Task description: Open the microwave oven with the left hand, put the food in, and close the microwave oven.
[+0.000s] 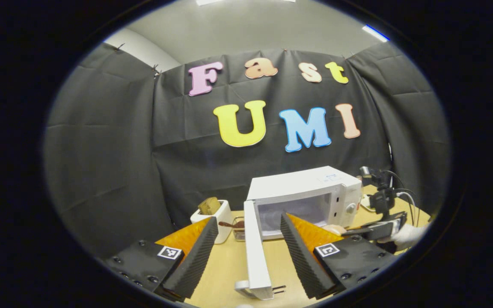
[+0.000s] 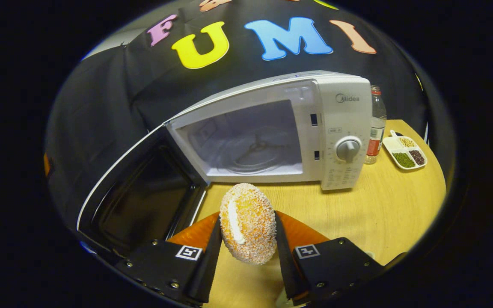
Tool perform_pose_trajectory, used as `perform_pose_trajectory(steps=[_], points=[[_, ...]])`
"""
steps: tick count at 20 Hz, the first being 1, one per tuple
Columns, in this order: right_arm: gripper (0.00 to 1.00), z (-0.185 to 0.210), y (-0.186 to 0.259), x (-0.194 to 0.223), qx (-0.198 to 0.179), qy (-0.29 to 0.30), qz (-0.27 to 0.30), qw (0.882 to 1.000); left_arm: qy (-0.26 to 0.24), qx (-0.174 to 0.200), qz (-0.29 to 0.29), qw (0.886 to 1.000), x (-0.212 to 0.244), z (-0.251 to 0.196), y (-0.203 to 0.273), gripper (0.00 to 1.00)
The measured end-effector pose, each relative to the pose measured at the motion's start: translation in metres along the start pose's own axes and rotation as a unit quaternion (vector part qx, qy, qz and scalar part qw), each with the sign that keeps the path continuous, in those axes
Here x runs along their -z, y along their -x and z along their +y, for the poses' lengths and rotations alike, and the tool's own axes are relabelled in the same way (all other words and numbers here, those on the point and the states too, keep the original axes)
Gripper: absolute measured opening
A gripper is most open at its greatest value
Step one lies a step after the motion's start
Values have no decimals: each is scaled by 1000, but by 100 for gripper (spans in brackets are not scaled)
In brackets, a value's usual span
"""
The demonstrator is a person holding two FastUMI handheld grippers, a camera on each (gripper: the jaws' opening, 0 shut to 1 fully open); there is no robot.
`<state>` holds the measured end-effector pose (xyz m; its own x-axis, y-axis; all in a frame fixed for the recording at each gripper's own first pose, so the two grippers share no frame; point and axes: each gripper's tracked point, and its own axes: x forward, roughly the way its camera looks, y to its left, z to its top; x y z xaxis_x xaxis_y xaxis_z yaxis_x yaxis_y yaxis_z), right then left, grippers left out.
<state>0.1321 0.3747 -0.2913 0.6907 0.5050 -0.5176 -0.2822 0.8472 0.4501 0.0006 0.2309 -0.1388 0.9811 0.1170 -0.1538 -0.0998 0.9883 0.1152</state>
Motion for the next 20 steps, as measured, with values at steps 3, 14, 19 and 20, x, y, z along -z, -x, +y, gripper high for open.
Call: perform_pose_trajectory(steps=[3, 14, 19, 20], points=[[64, 15, -50, -19, 11, -65, -32, 997, -2, -2, 6, 1000, 14, 13, -11, 100], [64, 11, -171, -68, 119, -117, -143, 976, 6, -22, 7, 1000, 60, 36, -28, 94], [74, -4, -179, -79, 181, -76, -172, 965, 1, -25, 8, 1000, 76, 38, -29, 97], [85, 0, -182, -76, 178, -68, -171, 967, 4, -26, 8, 1000, 76, 39, -29, 100]])
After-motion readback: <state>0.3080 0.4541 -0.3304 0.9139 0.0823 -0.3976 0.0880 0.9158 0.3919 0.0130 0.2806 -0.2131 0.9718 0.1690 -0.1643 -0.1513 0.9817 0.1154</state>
